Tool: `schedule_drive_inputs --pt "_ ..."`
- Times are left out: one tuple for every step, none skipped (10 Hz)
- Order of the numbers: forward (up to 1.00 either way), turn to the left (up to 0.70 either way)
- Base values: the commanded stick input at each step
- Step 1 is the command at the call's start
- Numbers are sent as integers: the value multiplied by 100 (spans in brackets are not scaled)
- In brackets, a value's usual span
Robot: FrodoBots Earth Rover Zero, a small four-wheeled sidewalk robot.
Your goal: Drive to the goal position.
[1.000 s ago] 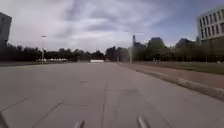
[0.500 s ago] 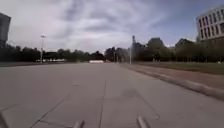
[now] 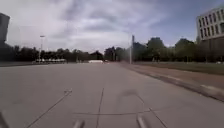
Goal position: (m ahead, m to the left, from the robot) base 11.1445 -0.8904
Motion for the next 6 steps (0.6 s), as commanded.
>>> schedule_drive_inputs --pt "100 0" --pt "100 0" --pt "100 0" --pt "100 0" --pt "100 0" --pt "100 0"
